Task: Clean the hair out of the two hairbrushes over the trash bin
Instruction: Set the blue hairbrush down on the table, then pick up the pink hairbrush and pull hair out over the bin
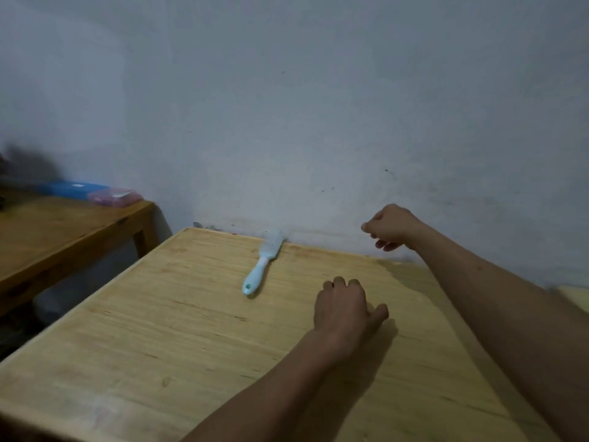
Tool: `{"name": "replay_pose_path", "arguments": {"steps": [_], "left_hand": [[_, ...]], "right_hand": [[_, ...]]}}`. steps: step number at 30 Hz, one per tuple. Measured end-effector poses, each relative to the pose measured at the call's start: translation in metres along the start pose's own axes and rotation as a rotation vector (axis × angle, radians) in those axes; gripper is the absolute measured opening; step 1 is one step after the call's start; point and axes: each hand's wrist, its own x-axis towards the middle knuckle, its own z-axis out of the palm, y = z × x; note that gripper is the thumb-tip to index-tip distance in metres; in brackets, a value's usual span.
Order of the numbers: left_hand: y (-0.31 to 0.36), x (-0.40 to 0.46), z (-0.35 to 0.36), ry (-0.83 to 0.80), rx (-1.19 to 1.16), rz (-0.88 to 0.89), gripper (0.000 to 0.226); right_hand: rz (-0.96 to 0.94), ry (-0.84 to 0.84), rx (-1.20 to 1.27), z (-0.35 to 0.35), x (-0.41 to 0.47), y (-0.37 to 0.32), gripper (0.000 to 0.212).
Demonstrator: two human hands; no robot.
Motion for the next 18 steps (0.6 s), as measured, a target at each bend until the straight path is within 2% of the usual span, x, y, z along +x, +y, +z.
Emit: {"name": "replay_pose_path", "arguments": {"steps": [7,10,13,15,18], "left_hand": [[0.083,0.012,0.047,-0.080,-0.101,0.051,0.055],[0.112,0.021,0.065,-0.089,-0.121,0.068,0.057],[0.137,0.030,0.081,-0.134,-0.164,0.068,0.062],[0.151,0.031,0.089,-0.171,-0.172,0.074,0.060],[0.157,0.029,0.092,-0.189,-0.206,0.054,0.045]], "right_hand": [[0.134,0.096,-0.298,-0.065,-0.024,0.094,0.032],[0.200,0.085,-0.313,-0.070,-0.028,0.131,0.047],[0.290,-0.030,-0.215,-0.065,-0.029,0.152,0.058],[0.302,-0.071,-0.156,-0.060,-0.029,0.158,0.046],[0.276,-0.027,-0.085,-0.056,-0.027,0.157,0.029]]}}
